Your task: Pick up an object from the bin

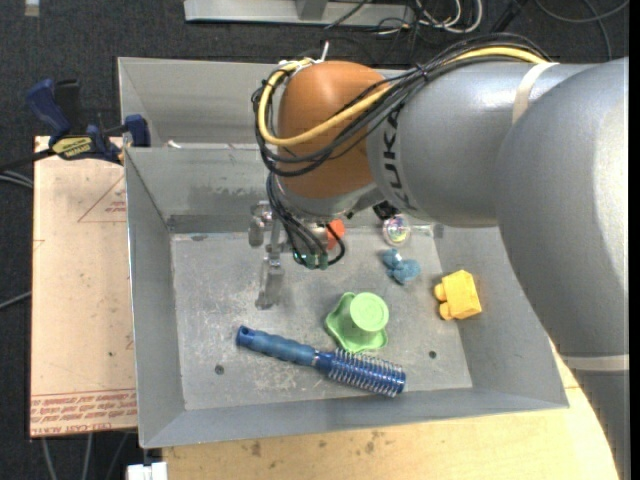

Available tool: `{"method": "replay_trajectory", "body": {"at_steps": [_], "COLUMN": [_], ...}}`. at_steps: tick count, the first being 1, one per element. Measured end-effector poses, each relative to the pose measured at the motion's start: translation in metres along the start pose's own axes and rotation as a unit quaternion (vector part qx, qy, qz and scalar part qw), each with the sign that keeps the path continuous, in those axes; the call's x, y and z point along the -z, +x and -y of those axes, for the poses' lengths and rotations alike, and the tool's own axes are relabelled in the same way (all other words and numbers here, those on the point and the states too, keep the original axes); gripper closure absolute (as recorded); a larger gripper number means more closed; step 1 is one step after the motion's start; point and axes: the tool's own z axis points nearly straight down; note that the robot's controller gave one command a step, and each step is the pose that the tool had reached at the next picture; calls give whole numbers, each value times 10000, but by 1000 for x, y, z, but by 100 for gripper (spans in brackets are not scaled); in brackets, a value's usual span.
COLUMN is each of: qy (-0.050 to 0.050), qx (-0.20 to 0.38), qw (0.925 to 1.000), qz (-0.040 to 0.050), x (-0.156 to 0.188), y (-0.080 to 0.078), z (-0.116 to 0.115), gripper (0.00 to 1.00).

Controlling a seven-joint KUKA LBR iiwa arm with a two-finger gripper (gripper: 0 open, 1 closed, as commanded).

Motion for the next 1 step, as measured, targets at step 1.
{"method": "replay_trajectory", "body": {"at_steps": [1], "qy": [7], "qx": [637], "qw": [9980], "qz": [-13], "x": [-88], "y": [64], "z": [-23], "gripper": [0]}}
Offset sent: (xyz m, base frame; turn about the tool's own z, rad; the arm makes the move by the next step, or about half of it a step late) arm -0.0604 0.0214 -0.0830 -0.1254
